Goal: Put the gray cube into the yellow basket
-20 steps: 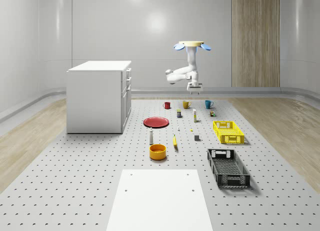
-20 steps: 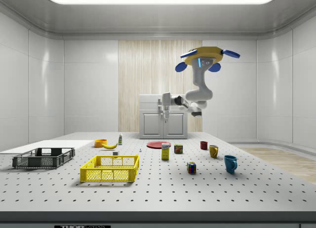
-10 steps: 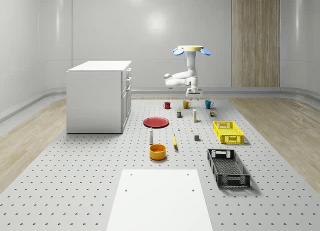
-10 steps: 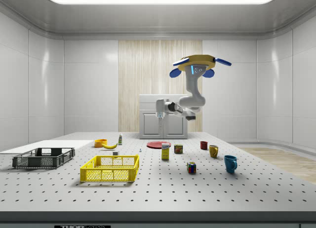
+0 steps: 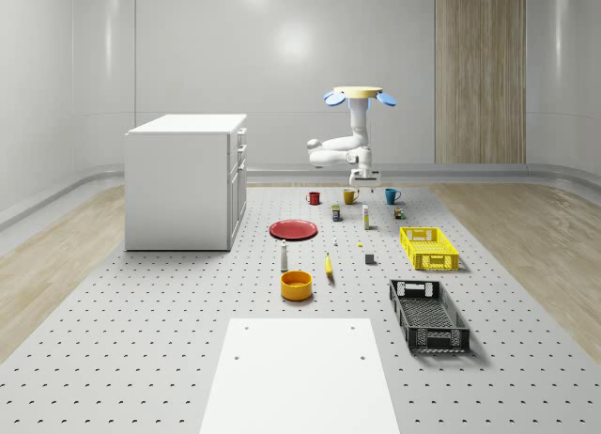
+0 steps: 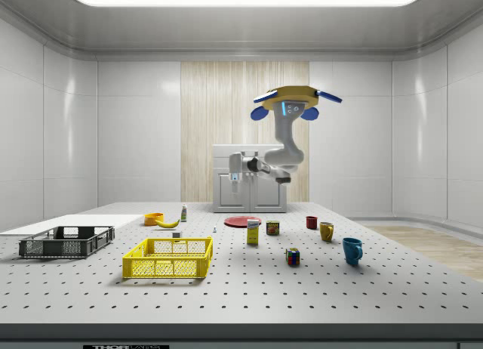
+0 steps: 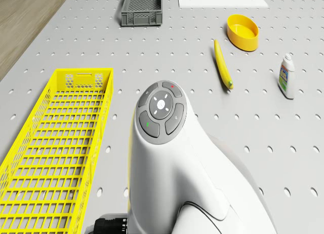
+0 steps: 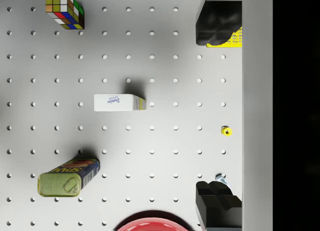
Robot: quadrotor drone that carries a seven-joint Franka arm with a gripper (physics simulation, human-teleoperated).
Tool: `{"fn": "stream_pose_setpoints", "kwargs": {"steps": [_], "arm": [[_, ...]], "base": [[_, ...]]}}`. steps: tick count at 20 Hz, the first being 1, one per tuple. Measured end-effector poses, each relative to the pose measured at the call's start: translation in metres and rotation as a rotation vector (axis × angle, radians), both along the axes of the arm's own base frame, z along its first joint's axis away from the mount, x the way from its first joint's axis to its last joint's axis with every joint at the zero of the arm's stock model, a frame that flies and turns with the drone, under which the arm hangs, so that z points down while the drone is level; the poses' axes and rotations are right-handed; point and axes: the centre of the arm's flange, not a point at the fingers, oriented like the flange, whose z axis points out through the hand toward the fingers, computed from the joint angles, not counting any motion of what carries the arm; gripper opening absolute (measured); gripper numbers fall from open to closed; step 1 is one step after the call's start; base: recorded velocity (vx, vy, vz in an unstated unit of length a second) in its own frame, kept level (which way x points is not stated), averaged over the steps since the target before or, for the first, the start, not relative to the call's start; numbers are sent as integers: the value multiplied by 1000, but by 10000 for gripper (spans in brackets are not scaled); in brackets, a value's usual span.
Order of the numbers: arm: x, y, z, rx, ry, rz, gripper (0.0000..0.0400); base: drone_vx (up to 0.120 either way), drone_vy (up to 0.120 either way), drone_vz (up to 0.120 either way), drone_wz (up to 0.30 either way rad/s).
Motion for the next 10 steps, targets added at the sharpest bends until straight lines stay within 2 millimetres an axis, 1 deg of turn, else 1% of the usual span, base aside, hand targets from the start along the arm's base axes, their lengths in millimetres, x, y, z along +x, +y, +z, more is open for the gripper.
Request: {"fn": "stream_pose_setpoints", "kwargs": {"steps": [10], "arm": [[0, 0, 0, 0, 0, 0, 400]], "base": [[120, 0, 0, 0]]}}
